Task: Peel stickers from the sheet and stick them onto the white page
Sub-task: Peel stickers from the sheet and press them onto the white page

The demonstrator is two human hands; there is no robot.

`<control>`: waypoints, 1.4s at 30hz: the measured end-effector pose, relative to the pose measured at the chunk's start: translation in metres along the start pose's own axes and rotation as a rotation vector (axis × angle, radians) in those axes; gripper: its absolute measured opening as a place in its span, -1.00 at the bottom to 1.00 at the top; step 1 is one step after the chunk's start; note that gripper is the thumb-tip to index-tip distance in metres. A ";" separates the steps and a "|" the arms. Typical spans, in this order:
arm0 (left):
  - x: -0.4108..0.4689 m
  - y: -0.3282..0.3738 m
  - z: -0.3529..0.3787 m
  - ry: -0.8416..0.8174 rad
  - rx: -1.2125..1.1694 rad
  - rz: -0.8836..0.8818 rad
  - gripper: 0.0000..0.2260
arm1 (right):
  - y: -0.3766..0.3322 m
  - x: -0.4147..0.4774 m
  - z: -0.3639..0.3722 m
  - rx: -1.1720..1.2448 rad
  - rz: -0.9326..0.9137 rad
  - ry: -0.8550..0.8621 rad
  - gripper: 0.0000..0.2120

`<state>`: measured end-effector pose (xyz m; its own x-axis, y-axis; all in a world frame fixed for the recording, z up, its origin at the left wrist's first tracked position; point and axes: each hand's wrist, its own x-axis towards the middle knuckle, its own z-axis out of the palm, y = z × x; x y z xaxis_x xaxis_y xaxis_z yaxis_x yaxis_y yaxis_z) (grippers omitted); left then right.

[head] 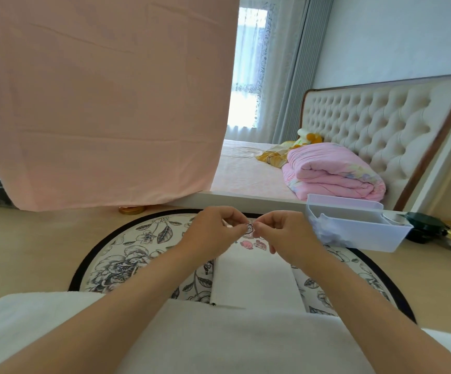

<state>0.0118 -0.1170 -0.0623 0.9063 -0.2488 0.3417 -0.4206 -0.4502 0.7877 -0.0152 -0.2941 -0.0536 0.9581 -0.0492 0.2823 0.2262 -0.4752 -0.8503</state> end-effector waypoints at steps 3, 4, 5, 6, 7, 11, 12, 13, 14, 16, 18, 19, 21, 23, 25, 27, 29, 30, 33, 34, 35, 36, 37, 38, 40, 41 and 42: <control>0.010 0.006 0.018 -0.009 0.021 -0.001 -0.97 | 0.013 0.003 -0.013 0.038 0.038 0.025 -0.87; 0.013 0.006 0.023 -0.001 0.037 0.001 -0.96 | 0.016 0.004 -0.015 0.043 0.049 0.028 -0.87; 0.014 0.006 0.028 0.008 0.048 -0.001 -0.96 | 0.020 0.006 -0.017 0.041 0.055 0.035 -0.87; 0.015 0.005 0.032 0.015 0.051 -0.010 -0.96 | 0.024 0.007 -0.018 0.026 0.054 0.048 -0.88; 0.016 0.004 0.036 0.020 0.047 -0.022 -0.95 | 0.027 0.008 -0.018 -0.014 0.040 0.069 -0.89; 0.015 -0.005 0.047 0.043 0.035 -0.040 -0.93 | 0.036 0.009 -0.014 -0.343 -0.090 0.127 -0.93; 0.014 -0.008 0.048 0.046 0.038 -0.037 -0.93 | 0.037 0.009 -0.013 -0.419 -0.115 0.130 -0.94; 0.014 -0.010 0.049 0.044 0.033 -0.034 -0.93 | 0.037 0.008 -0.011 -0.479 -0.141 0.137 -0.94; 0.013 -0.011 0.049 0.040 0.020 -0.030 -0.94 | 0.037 0.007 -0.010 -0.521 -0.172 0.150 -0.93; 0.011 -0.012 0.048 0.043 -0.015 -0.027 -0.93 | 0.036 0.005 -0.007 -0.571 -0.250 0.192 -0.92; 0.010 -0.013 0.048 0.060 -0.035 -0.028 -0.92 | 0.036 0.004 -0.005 -0.588 -0.314 0.213 -0.92; 0.010 -0.013 0.048 0.068 -0.042 -0.031 -0.92 | 0.036 0.004 -0.004 -0.580 -0.320 0.207 -0.92; 0.009 -0.012 0.047 0.081 -0.074 -0.046 -0.91 | 0.036 0.004 -0.003 -0.452 -0.266 0.156 -0.93; 0.009 -0.012 0.045 0.089 -0.132 -0.063 -0.91 | 0.032 0.006 -0.004 -0.160 -0.142 0.064 -0.90; 0.009 -0.012 0.042 0.076 -0.183 -0.061 -0.91 | 0.029 0.007 -0.008 0.073 -0.012 -0.011 -0.88; 0.009 -0.014 0.040 0.053 -0.207 -0.054 -0.92 | 0.028 0.007 -0.013 0.180 0.088 -0.093 -0.86; 0.009 -0.016 0.040 0.036 -0.205 -0.040 -0.91 | 0.030 0.006 -0.015 0.203 0.118 -0.139 -0.85; 0.008 -0.016 0.039 0.029 -0.203 -0.032 -0.92 | 0.031 0.005 -0.014 0.192 0.113 -0.139 -0.86; 0.008 -0.016 0.039 0.016 -0.198 -0.018 -0.93 | 0.031 0.006 -0.014 0.123 0.057 -0.093 -0.86; 0.008 -0.016 0.040 0.016 -0.195 -0.015 -0.93 | 0.031 0.006 -0.013 0.087 0.028 -0.074 -0.86; 0.008 -0.016 0.040 0.016 -0.194 -0.012 -0.93 | 0.032 0.007 -0.012 0.045 -0.001 -0.058 -0.85; 0.008 -0.016 0.041 0.016 -0.196 -0.011 -0.93 | 0.033 0.007 -0.010 0.005 -0.026 -0.048 -0.84; 0.007 -0.016 0.042 0.017 -0.199 -0.013 -0.93 | 0.034 0.007 -0.008 -0.028 -0.041 -0.041 -0.83; 0.007 -0.016 0.042 0.020 -0.202 -0.018 -0.93 | 0.034 0.007 -0.006 -0.054 -0.050 -0.037 -0.83; 0.008 -0.016 0.043 0.032 -0.202 -0.038 -0.92 | 0.033 0.007 -0.005 -0.061 -0.050 -0.047 -0.84; 0.008 -0.016 0.042 0.040 -0.205 -0.047 -0.92 | 0.032 0.007 -0.007 -0.027 -0.038 -0.060 -0.85; 0.008 -0.016 0.042 0.047 -0.213 -0.056 -0.91 | 0.031 0.008 -0.008 0.023 -0.016 -0.079 -0.85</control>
<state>0.0241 -0.1479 -0.0933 0.9309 -0.1859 0.3145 -0.3561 -0.2697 0.8947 -0.0024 -0.3165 -0.0740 0.9649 0.0282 0.2609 0.2448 -0.4554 -0.8560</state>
